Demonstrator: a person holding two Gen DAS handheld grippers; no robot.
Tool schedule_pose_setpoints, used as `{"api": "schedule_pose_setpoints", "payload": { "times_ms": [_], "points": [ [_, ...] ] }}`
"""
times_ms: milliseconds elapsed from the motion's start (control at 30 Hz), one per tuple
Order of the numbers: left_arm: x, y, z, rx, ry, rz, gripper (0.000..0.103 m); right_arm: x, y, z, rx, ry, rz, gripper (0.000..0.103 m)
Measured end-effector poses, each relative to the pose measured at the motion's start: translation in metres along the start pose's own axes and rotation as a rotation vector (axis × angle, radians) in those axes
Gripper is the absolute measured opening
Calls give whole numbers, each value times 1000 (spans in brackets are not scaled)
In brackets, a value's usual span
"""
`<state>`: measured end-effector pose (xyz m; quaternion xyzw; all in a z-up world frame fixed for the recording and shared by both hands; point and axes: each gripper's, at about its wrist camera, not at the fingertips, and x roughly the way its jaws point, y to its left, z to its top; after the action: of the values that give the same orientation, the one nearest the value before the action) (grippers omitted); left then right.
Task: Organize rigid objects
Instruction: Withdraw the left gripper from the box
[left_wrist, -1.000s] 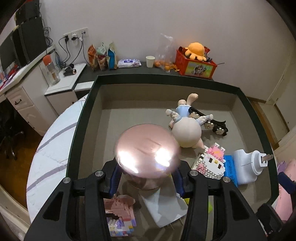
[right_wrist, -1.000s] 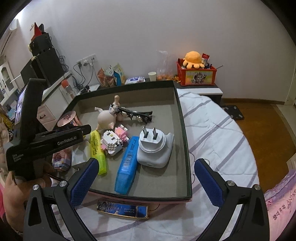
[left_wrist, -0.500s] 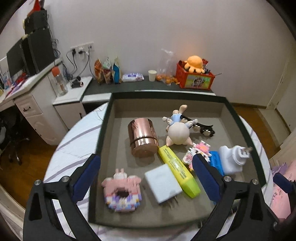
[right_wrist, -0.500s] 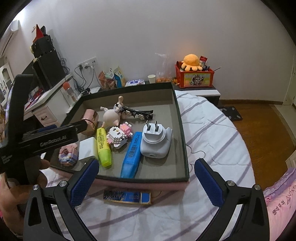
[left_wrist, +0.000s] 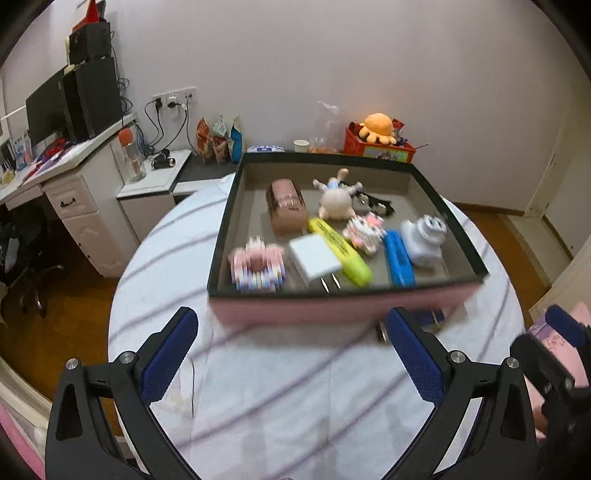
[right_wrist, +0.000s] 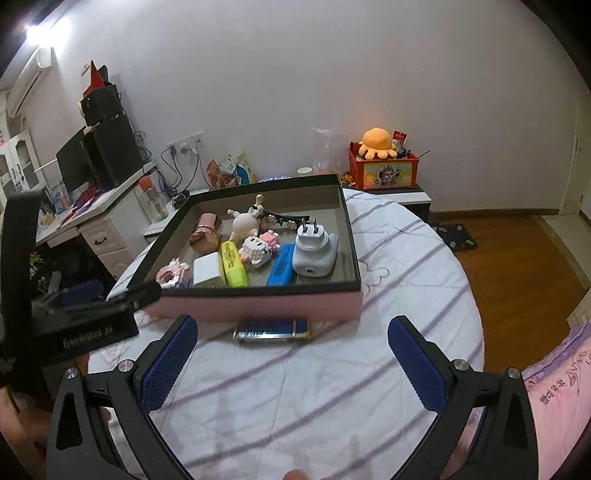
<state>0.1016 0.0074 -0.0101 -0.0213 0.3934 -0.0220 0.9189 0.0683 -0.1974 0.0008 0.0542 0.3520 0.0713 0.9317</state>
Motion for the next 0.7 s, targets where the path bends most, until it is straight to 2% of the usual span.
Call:
{"api": "schedule_pose_setpoints", "payload": {
  "times_ms": [300,467,700],
  "points": [
    [-44,4,-43,-44,-47,-11,103,-33,8,-23,-20,-46,4,103],
    [-53,10,-50,-72,-74,-9,103,-32,10,-30,-32,-33,-9,103],
    [-45,15,-54,-76,-57,2,103,-14,11,-35,-44,15,-22,103]
  ]
}}
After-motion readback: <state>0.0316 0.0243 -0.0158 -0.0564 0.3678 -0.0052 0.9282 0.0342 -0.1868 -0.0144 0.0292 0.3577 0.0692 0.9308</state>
